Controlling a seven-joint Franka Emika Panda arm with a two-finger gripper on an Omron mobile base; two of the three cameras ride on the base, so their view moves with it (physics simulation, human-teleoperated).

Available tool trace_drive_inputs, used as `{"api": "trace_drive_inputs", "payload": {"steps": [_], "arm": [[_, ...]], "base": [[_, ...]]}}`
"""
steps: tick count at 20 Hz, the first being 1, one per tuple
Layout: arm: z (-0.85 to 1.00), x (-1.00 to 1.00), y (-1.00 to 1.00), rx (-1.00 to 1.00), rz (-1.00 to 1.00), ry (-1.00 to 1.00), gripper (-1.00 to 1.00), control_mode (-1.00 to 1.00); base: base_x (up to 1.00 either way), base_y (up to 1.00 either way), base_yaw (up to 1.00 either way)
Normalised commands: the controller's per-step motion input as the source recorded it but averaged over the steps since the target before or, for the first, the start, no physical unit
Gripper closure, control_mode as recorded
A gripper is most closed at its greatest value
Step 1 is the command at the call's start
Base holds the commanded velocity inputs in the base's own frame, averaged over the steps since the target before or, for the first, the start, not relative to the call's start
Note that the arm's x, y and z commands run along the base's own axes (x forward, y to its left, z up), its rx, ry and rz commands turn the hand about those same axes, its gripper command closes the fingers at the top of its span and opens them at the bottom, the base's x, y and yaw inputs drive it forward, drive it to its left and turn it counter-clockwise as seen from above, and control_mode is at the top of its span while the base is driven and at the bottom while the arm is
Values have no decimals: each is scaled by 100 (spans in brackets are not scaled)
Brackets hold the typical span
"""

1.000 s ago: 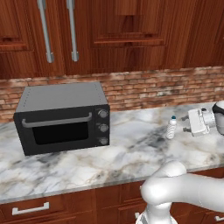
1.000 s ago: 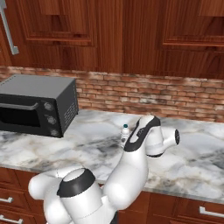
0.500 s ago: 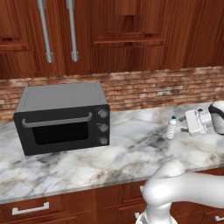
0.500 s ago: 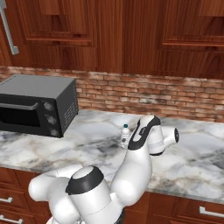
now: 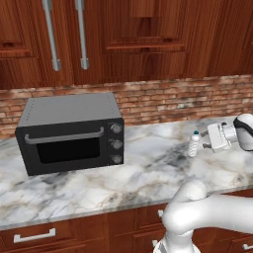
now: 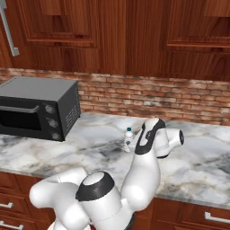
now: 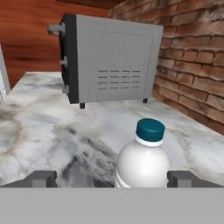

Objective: Take the bottled waters from the counter and place them in the freezer to freeze. Close the freezer door after placing the bottles.

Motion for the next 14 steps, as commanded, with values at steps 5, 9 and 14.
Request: {"api": "trace_drive_inputs", "payload": {"steps": [5,9,14], "arm": [[-20,28,0,0,-1,3,-100,-100],[-24,25,-1,0,-1,0,-100,-100],[-11,13,-3,1,-1,0,-100,-100]], "base": [[0,0,0],[0,0,0],[0,0,0]]}}
